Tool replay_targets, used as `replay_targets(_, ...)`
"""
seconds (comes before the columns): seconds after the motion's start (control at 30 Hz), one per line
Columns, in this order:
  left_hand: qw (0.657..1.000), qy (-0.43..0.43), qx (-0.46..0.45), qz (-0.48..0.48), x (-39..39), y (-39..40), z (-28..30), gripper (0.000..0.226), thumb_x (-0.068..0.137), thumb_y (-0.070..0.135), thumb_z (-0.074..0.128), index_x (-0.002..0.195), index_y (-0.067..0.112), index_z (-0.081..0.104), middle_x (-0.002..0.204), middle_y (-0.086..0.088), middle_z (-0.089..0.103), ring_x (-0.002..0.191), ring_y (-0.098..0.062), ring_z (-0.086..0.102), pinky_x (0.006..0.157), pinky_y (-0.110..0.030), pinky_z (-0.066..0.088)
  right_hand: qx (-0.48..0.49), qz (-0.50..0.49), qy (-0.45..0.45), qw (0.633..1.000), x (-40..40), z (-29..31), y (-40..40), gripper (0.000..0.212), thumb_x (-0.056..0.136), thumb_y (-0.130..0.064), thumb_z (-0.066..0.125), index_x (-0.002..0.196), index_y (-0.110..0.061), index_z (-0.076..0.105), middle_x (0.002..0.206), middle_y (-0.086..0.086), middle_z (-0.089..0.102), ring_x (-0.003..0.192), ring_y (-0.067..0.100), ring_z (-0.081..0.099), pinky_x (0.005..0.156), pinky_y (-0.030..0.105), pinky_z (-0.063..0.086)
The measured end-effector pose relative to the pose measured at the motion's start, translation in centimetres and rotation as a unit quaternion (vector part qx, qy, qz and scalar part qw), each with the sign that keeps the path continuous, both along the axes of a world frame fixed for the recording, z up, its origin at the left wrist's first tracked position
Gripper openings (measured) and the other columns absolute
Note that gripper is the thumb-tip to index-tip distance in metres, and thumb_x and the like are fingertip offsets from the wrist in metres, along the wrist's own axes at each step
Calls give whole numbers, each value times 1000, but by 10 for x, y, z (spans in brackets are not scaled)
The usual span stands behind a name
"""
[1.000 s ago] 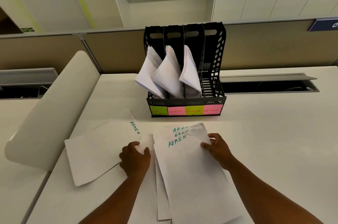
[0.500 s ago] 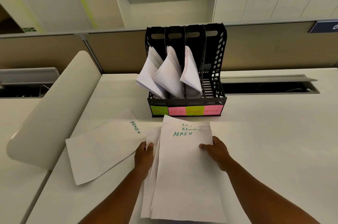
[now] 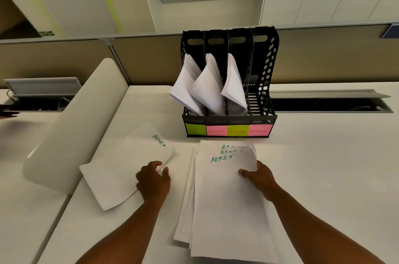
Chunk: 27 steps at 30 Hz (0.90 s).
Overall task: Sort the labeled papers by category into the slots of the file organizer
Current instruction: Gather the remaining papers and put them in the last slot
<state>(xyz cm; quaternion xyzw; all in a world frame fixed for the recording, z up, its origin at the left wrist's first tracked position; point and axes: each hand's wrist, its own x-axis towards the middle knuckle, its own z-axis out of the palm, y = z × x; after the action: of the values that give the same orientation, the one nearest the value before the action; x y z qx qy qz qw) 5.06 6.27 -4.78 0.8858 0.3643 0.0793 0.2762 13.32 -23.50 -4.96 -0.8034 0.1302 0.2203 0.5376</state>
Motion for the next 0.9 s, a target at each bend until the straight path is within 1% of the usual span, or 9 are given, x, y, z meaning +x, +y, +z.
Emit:
replay_targets(0.07, 996, 16, 83, -24, -14, 20, -4, 33, 84, 31, 68, 115, 23, 59, 121, -7, 56, 122, -30, 42, 94, -48, 41, 7, -5, 2, 1000, 1, 1, -1, 39, 82, -24, 72, 118, -15, 61, 108, 9, 68, 94, 28, 65, 82, 40, 55)
replay_targets(0.17, 989, 60, 129, -36, -27, 40, -11, 50, 81, 40, 69, 124, 22, 53, 135, -7, 46, 135, -29, 30, 106, -54, 30, 17, -21, 7, 1000, 0, 0, 1, 36, 83, -24, 71, 117, -13, 63, 103, 10, 69, 88, 28, 67, 78, 40, 57)
replay_targets(0.23, 986, 111, 121, -19, -29, 48, -15, 63, 81, 51, 65, 133, 22, 44, 147, -9, 33, 143, -29, 16, 111, -59, 19, 20, -33, 14, 999, -2, -1, 5, 36, 82, -24, 72, 115, -12, 64, 100, 10, 70, 86, 27, 67, 76, 39, 58)
replay_targets(0.3, 981, 158, 108, -10, -32, 55, -20, 71, 82, 59, 58, 140, 25, 34, 153, -8, 21, 147, -29, 2, 110, -66, 11, 25, -37, 22, 999, -3, -2, 8, 35, 82, -23, 72, 114, -12, 64, 100, 10, 70, 85, 28, 68, 76, 39, 58)
replay_targets(0.47, 971, 222, 88, 6, -38, 70, -26, 73, 88, 62, 40, 149, 27, 21, 159, -7, 9, 148, -28, -9, 106, -75, 9, 27, -29, 26, 999, -3, -2, 12, 37, 83, -23, 72, 116, -10, 63, 104, 12, 70, 89, 32, 68, 82, 45, 58)
replay_targets(0.57, 970, 235, 67, 1, -41, 71, -27, 69, 93, 59, 33, 151, 28, 15, 160, -6, 8, 148, -27, -6, 105, -75, 10, 25, -30, 30, 999, -2, -2, 12, 36, 83, -23, 72, 116, -10, 63, 104, 13, 70, 89, 32, 68, 83, 44, 58)
replay_targets(0.67, 967, 246, 65, -15, -45, 71, -28, 68, 95, 58, 28, 153, 26, 12, 159, -7, 13, 147, -27, 8, 109, -70, 13, 25, -28, 31, 999, -3, -2, 12, 36, 84, -22, 71, 117, -10, 63, 105, 13, 69, 89, 32, 67, 82, 43, 57)
replay_targets(0.8, 941, 272, 186, -75, -43, 68, -23, 66, 93, 59, 27, 150, 24, 22, 141, -7, 41, 130, -28, 39, 109, -60, 19, 20, -28, 28, 999, -3, -3, 13, 36, 84, -22, 71, 116, -9, 62, 106, 14, 69, 90, 32, 67, 84, 45, 57)
replay_targets(0.9, 928, 250, 246, -127, -39, 62, -22, 60, 95, 52, 30, 147, 21, 30, 128, -9, 52, 120, -27, 48, 109, -51, 23, 17, -28, 27, 999, -5, -2, 15, 37, 84, -22, 70, 117, -8, 62, 107, 14, 69, 91, 32, 67, 84, 45, 57)
